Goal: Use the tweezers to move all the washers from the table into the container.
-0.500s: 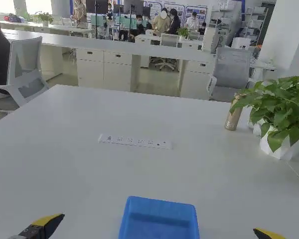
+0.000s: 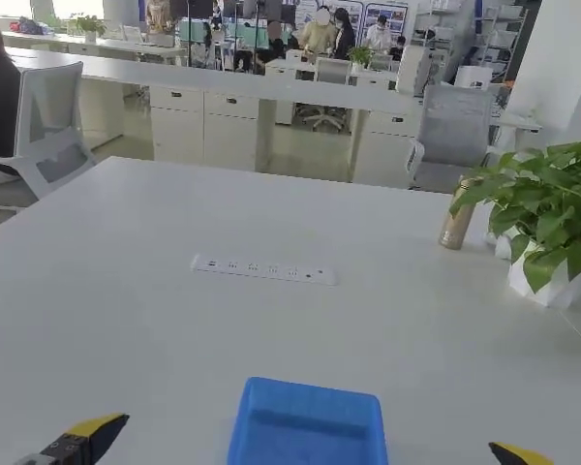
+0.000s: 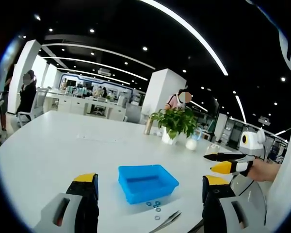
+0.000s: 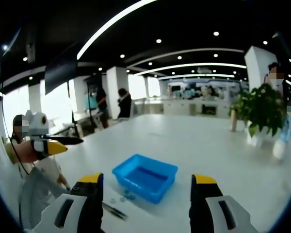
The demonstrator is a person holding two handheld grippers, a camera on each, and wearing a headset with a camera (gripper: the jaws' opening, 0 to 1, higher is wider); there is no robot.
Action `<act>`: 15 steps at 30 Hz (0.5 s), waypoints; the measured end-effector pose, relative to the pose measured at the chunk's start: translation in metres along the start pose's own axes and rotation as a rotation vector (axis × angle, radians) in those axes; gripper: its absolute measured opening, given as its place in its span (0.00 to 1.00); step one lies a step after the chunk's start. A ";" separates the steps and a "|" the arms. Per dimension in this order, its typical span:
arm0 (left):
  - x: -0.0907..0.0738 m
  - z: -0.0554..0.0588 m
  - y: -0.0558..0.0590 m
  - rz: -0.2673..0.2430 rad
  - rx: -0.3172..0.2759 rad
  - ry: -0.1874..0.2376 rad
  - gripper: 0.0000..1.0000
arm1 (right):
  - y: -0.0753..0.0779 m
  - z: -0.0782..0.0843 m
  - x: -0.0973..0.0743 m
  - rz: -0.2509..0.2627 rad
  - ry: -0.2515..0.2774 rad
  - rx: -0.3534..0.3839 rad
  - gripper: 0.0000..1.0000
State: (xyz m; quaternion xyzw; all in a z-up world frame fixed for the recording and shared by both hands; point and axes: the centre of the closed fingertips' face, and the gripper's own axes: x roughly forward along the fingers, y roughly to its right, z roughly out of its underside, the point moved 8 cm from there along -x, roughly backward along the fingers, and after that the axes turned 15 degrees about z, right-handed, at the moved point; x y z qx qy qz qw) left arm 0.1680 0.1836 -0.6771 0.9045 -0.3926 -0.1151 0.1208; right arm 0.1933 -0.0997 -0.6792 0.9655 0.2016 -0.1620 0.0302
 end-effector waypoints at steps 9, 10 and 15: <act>-0.001 0.000 0.000 -0.001 0.000 0.003 0.90 | -0.001 0.000 -0.003 0.004 -0.002 -0.004 0.71; -0.002 0.000 0.000 -0.002 -0.002 0.003 0.90 | -0.001 0.000 -0.004 0.005 -0.003 -0.006 0.71; -0.002 0.002 0.001 -0.002 -0.006 -0.001 0.89 | 0.000 -0.001 -0.005 0.009 -0.004 -0.013 0.71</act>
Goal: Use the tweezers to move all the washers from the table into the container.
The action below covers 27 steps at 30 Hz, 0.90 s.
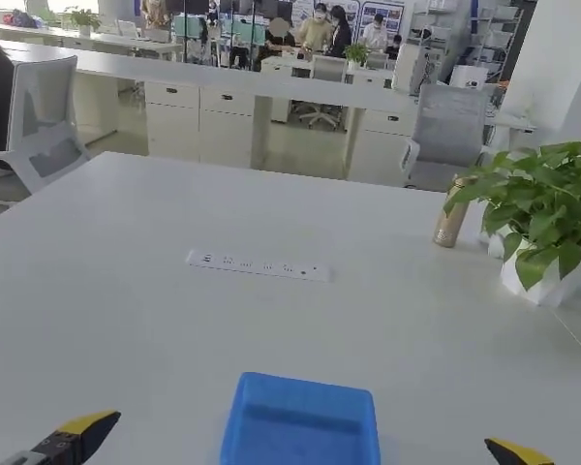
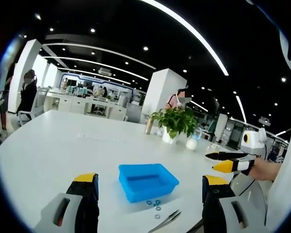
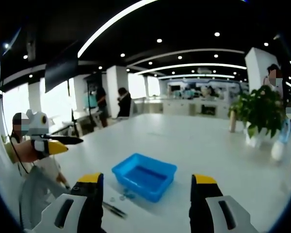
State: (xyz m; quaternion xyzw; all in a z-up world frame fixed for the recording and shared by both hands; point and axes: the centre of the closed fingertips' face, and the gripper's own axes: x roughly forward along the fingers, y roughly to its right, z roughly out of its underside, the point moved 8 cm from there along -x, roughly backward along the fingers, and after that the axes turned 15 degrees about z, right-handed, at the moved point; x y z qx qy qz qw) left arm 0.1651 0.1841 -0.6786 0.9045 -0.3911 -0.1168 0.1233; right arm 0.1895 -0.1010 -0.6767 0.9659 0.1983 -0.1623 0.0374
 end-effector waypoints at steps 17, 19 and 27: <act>-0.001 0.001 -0.004 0.000 0.010 -0.006 0.89 | -0.001 -0.005 0.000 -0.005 0.014 -0.008 0.71; -0.002 0.002 -0.005 -0.001 0.009 -0.004 0.88 | -0.002 -0.005 -0.001 -0.003 0.021 -0.011 0.71; -0.005 0.010 -0.008 0.000 0.026 -0.058 0.85 | -0.004 0.002 0.001 -0.012 -0.026 -0.025 0.70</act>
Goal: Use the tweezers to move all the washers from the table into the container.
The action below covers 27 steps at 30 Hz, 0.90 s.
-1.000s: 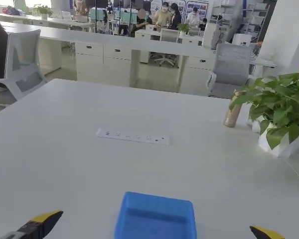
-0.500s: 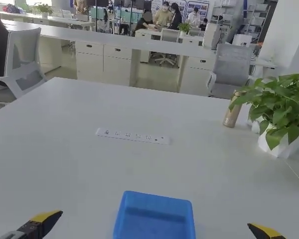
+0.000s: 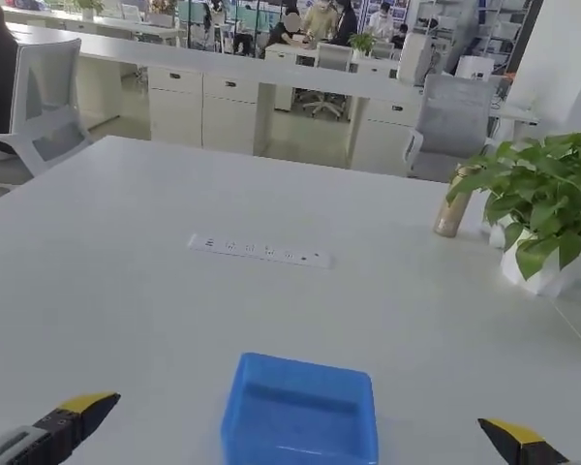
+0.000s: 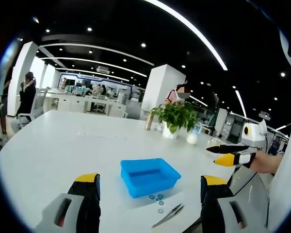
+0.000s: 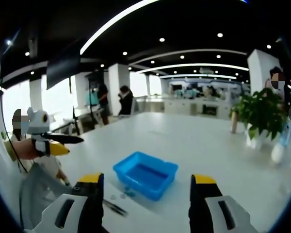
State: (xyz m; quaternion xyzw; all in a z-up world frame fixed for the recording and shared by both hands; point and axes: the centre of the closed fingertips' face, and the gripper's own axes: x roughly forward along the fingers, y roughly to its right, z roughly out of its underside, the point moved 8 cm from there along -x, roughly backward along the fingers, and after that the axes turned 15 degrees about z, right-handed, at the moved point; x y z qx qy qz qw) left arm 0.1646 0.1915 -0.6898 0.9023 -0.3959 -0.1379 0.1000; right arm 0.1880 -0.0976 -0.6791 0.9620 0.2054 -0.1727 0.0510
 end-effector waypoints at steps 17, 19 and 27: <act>0.040 0.040 -0.005 0.308 0.110 -0.404 0.55 | -0.037 0.035 0.028 -0.284 -0.191 -0.281 0.35; 0.042 0.042 -0.006 0.326 0.091 -0.405 0.52 | -0.042 0.044 0.034 -0.320 -0.202 -0.260 0.34; 0.047 0.058 -0.012 0.403 0.136 -0.533 0.40 | -0.056 0.056 0.049 -0.447 -0.275 -0.367 0.25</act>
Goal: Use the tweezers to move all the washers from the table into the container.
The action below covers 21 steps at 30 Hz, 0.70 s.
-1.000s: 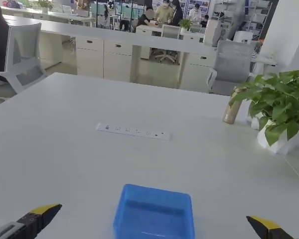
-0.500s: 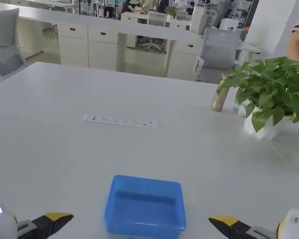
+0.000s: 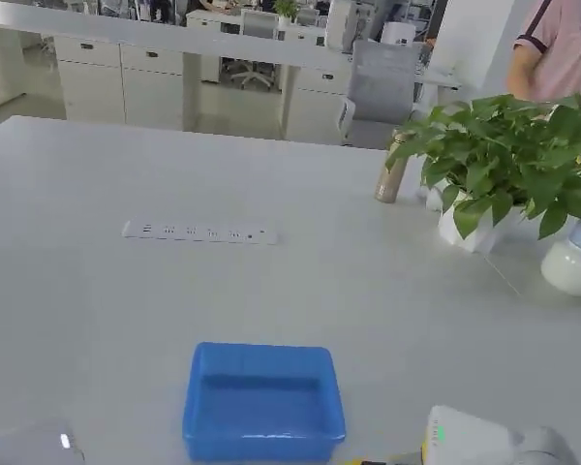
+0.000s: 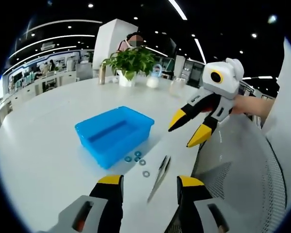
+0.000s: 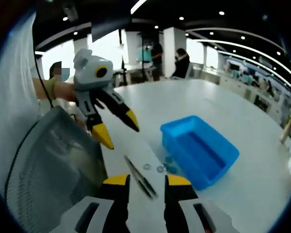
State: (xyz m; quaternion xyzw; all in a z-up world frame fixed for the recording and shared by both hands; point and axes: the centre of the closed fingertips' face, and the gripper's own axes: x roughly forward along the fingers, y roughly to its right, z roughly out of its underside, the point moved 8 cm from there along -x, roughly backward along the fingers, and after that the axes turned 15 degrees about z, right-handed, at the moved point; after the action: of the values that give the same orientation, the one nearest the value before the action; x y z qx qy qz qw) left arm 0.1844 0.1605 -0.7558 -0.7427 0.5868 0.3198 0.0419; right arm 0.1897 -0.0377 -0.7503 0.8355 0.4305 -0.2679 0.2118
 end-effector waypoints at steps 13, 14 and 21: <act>0.011 0.015 -0.004 0.040 0.073 -0.179 0.20 | -0.002 0.008 0.033 -0.110 -0.121 -0.171 0.20; 0.012 0.015 -0.004 0.045 0.076 -0.186 0.18 | -0.002 0.009 0.035 -0.116 -0.127 -0.181 0.19; 0.018 0.022 -0.008 0.041 0.102 -0.282 0.15 | -0.006 0.014 0.046 -0.159 -0.163 -0.245 0.16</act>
State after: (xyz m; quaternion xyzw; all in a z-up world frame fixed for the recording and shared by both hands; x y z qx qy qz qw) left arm 0.1841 0.1574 -0.7847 -0.6751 0.6058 0.3914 0.1552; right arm 0.2030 -0.0152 -0.7907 0.7423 0.5059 -0.2963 0.3245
